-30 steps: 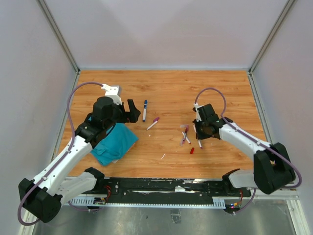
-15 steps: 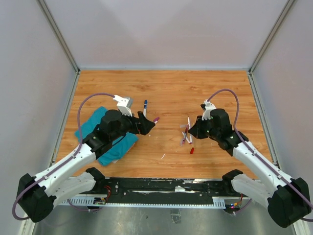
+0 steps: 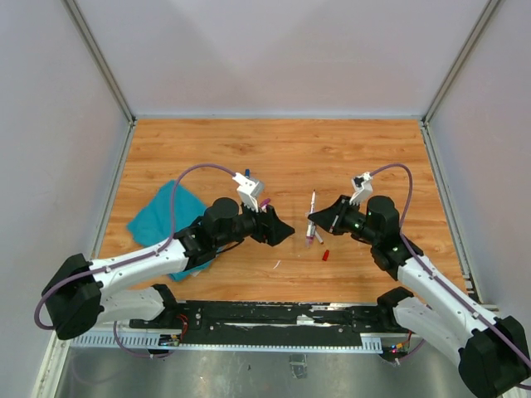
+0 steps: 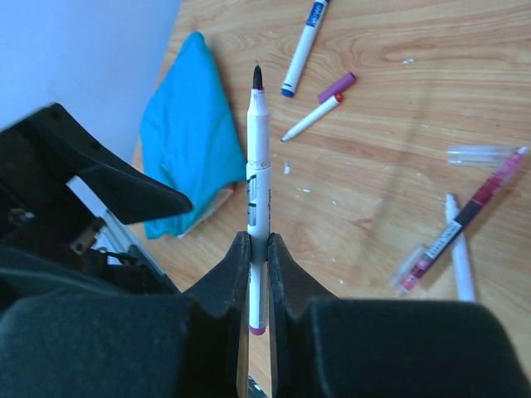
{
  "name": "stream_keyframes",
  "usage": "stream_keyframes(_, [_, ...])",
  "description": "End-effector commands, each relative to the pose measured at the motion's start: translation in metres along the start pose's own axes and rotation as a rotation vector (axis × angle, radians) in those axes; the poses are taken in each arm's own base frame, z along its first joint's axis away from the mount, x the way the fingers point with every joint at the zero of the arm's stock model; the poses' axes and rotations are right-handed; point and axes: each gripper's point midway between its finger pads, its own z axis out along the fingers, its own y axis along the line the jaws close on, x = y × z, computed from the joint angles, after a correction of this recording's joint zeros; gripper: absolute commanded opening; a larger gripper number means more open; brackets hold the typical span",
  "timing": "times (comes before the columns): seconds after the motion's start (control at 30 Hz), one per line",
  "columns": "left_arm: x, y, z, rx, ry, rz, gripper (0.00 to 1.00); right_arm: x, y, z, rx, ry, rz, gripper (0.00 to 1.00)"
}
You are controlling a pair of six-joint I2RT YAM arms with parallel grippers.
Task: Insert the pens into the pen caps
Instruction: Pick up the pen from the center of the board.
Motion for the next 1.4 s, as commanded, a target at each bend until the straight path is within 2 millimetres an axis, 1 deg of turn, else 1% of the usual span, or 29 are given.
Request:
stream_keyframes(0.0, [-0.002,-0.022,0.008,0.101,-0.032,0.005,0.76,-0.02,0.027,-0.002,-0.122,-0.092,0.062,0.01])
stream_keyframes(0.2, [0.004,-0.036,0.015,0.175,-0.009,0.013,0.72,-0.022,0.04,-0.004,-0.184,-0.092,0.086,0.01])
stream_keyframes(0.43, [0.0,-0.04,0.025,0.186,-0.014,0.014,0.67,-0.02,0.056,-0.005,-0.254,-0.072,0.092,0.01])
stream_keyframes(0.67, [-0.007,-0.051,0.033,0.226,-0.032,0.005,0.62,-0.017,0.06,-0.005,-0.266,-0.051,0.087,0.01])
stream_keyframes(0.83, [-0.011,-0.053,0.035,0.231,-0.038,0.01,0.6,-0.011,0.062,-0.004,-0.276,-0.03,0.086,0.01])
stream_keyframes(0.97, [-0.014,-0.053,0.038,0.225,-0.046,0.012,0.53,-0.007,0.065,-0.004,-0.285,-0.019,0.084,0.01])
stream_keyframes(1.17, [-0.014,-0.053,0.041,0.224,-0.045,0.008,0.4,-0.003,0.068,-0.004,-0.299,-0.007,0.091,0.01])
stream_keyframes(1.27, [-0.013,-0.051,0.042,0.217,-0.043,0.006,0.32,-0.001,0.069,-0.004,-0.305,-0.003,0.091,0.01])
stream_keyframes(1.37, [-0.012,-0.049,0.043,0.208,-0.041,0.002,0.21,0.0,0.068,-0.004,-0.304,-0.002,0.092,0.01])
